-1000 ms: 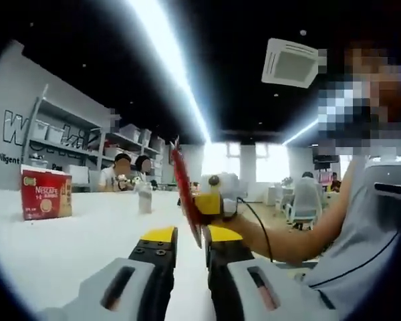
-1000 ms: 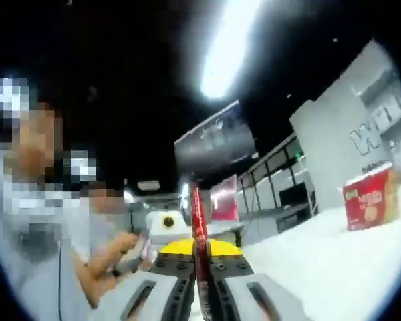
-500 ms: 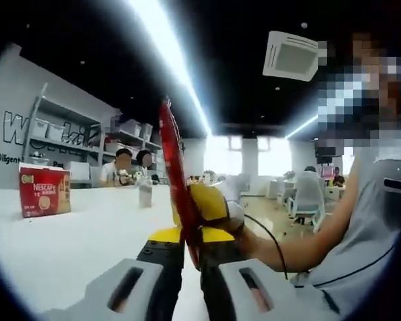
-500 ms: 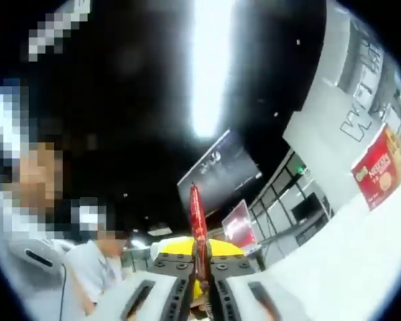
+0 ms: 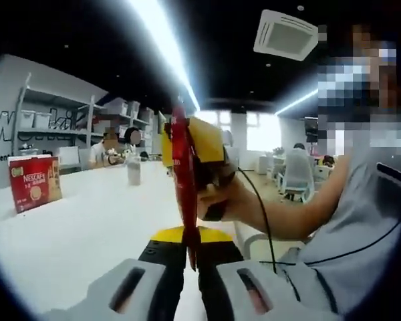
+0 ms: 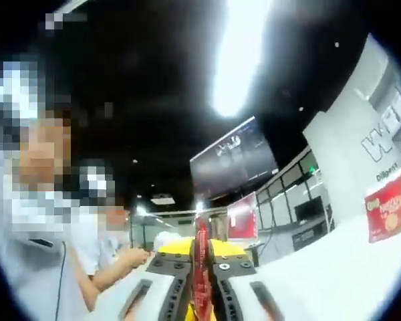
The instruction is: Tear open the coffee pouch, take out the coffee, and pour the coffee from the pouch into the cup
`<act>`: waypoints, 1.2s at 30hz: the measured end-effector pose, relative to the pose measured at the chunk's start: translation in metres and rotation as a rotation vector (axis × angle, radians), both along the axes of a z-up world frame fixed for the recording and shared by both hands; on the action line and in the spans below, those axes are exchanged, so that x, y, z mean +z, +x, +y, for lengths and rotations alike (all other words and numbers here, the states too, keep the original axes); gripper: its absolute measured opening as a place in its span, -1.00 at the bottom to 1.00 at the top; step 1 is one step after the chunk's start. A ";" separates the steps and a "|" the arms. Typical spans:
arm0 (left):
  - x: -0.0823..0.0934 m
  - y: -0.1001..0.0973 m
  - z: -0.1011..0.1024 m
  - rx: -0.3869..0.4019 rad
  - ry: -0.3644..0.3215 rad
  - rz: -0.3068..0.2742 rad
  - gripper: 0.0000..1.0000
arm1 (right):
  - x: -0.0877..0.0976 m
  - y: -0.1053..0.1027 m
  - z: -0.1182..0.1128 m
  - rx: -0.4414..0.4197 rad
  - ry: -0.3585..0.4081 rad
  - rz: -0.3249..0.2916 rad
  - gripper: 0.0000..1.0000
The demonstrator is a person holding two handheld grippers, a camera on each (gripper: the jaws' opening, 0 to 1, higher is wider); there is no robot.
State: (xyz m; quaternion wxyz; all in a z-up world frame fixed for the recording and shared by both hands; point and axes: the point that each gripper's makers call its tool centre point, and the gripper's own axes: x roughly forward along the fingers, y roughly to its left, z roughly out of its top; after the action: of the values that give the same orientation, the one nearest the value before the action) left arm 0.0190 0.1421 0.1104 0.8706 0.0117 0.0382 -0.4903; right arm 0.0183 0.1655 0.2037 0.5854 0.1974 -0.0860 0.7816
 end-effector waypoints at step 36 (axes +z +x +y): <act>0.024 0.011 0.008 0.094 -0.109 -0.057 -0.57 | 0.003 0.000 0.001 -0.064 -0.043 0.035 -0.98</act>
State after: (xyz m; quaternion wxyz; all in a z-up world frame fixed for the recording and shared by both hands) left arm 0.0302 0.1499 0.1343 0.8927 -0.0236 -0.0129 -0.4498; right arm 0.0184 0.1664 0.2065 0.6156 0.1958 -0.0654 0.7605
